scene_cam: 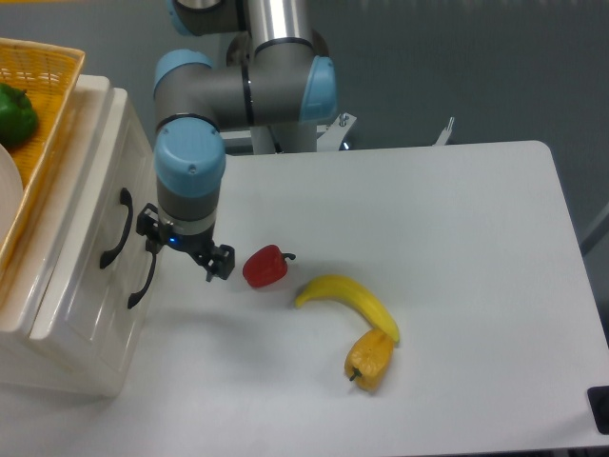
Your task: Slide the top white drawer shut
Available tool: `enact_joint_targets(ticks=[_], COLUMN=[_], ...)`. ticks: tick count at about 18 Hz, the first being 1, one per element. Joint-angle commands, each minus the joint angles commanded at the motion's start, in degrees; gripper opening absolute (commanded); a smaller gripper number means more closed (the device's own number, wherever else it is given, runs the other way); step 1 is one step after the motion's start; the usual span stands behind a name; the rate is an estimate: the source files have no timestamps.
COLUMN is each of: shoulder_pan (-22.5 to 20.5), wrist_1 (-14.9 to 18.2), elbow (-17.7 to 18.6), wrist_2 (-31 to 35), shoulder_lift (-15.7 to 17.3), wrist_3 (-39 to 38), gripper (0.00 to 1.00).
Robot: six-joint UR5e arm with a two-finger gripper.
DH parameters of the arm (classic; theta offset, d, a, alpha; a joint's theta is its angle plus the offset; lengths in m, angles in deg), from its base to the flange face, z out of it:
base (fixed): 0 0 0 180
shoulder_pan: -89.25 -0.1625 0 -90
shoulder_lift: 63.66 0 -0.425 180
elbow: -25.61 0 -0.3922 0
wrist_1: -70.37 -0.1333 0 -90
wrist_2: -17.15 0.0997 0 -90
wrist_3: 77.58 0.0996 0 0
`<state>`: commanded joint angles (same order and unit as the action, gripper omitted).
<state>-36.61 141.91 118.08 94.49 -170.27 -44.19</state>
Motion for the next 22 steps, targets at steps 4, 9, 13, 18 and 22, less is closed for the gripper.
enact_joint_targets(ticks=[4, 9, 13, 18, 22], shoulder_pan=[-2.2, -4.7, -7.3, -12.8, -15.0], wrist_1=[0.0, 0.3, 0.8, 2.0, 2.0], elbow=[-1.5, -1.7, -1.1, -1.4, -1.7], wrist_2=[0.0, 3.8, 7.0, 7.6, 11.1], shoulder_lift=[0.0, -0.1, 0.0, 0.4, 0.4], wrist_3=[0.0, 4.3, 11.8, 17.2, 28.0], gripper=[1.00, 1.00, 1.00, 1.00, 1.00])
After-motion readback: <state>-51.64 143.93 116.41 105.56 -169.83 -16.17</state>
